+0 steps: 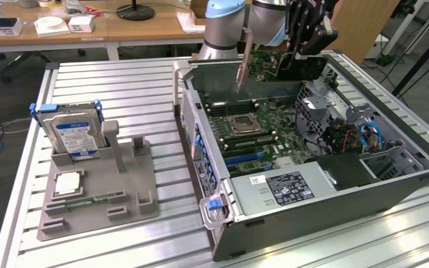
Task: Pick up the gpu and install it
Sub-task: 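Insert the gpu into the slot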
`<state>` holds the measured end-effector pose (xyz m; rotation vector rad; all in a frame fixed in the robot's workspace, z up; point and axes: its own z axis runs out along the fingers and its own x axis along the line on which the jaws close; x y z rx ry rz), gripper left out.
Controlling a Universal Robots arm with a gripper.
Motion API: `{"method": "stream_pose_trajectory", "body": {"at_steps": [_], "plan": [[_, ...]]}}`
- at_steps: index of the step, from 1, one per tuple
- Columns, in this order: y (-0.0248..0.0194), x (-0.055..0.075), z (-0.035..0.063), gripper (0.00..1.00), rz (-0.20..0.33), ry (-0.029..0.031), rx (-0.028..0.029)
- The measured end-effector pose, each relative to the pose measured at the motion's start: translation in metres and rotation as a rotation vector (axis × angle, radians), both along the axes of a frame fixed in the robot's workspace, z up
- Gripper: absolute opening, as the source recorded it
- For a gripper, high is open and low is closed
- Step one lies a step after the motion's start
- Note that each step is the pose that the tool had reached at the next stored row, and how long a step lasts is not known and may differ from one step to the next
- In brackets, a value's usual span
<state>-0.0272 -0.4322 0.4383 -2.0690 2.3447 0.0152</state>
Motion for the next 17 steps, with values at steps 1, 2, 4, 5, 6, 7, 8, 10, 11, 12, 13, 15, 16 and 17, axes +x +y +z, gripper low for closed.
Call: {"method": "stream_pose_trajectory", "body": {"at_steps": [1, 2, 4, 5, 6, 7, 8, 10, 11, 12, 13, 15, 16, 17], "plan": [[0.0000, 0.0000, -0.0001, 0.26, 0.007, 0.0001, -0.0001], [0.0000, 0.0000, -0.0003, 0.26, 0.014, 0.0002, -0.0001], [0.0000, 0.0000, -0.0006, 0.26, 0.026, 0.0002, 0.0000], [0.0000, 0.0000, -0.0006, 0.26, 0.030, 0.0002, -0.0001], [0.0000, 0.0000, -0.0006, 0.26, 0.031, 0.0002, -0.0001], [0.0000, 0.0000, -0.0006, 0.26, 0.031, 0.0003, -0.0001], [0.0000, 0.0000, -0.0007, 0.26, 0.031, 0.0002, -0.0001], [0.0000, 0.0000, -0.0007, 0.26, 0.031, 0.0002, 0.0000], [0.0000, 0.0000, -0.0009, 0.26, 0.031, 0.0001, 0.0000], [0.0000, 0.0000, -0.0013, 0.26, 0.031, 0.0000, 0.0002], [0.0000, 0.0000, -0.0018, 0.26, 0.032, 0.0001, 0.0001], [0.0000, 0.0000, -0.0030, 0.26, 0.035, 0.0002, 0.0000], [0.0000, 0.0000, -0.0037, 0.26, 0.038, 0.0002, 0.0000], [0.0000, 0.0000, -0.0043, 0.26, 0.041, 0.0002, 0.0000]]}}
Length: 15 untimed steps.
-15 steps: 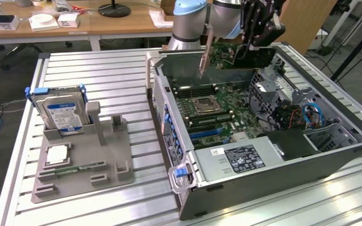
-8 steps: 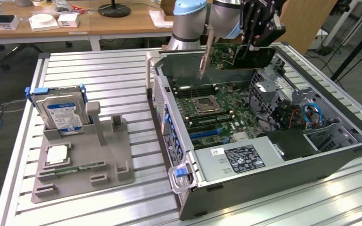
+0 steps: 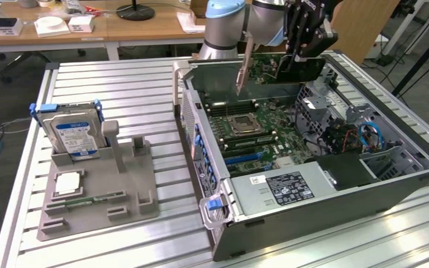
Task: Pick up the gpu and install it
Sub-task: 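Insert the gpu into the slot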
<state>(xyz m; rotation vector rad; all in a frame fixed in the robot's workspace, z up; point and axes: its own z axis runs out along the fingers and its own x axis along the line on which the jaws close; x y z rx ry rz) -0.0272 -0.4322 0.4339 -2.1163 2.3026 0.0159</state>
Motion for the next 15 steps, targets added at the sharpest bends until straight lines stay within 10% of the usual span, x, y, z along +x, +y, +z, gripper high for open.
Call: {"method": "stream_pose_trajectory", "body": {"at_steps": [15], "plan": [[0.0000, 0.0000, -0.0081, 0.26, 0.053, 0.0000, 0.0000]]}}
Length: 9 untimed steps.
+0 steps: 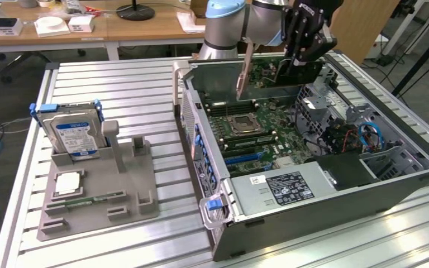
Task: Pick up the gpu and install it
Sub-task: 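Insert the gpu into the slot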
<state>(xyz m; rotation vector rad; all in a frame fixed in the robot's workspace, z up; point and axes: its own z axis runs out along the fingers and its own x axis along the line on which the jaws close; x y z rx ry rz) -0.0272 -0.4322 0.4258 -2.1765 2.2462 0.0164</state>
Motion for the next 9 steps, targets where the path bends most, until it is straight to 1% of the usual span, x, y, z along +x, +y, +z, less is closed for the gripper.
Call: {"method": "stream_pose_trajectory", "body": {"at_steps": [9], "plan": [[0.0000, 0.0000, -0.0049, 0.26, 0.021, 0.0000, 0.0000]]}}
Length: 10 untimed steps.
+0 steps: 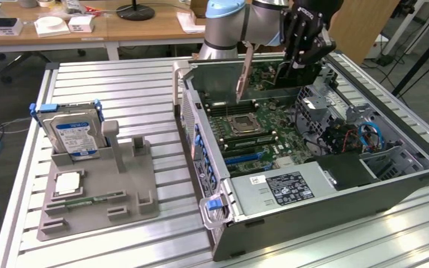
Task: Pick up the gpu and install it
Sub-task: 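Insert the gpu into the slot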
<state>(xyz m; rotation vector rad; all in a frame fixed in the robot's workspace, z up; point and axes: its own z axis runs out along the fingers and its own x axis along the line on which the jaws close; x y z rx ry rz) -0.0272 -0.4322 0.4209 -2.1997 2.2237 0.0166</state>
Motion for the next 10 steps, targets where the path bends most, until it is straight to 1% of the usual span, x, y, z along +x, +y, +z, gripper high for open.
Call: {"method": "stream_pose_trajectory", "body": {"at_steps": [10], "plan": [[0.0000, 0.0000, -0.0052, 0.26, 0.020, 0.0000, 0.0001]]}}
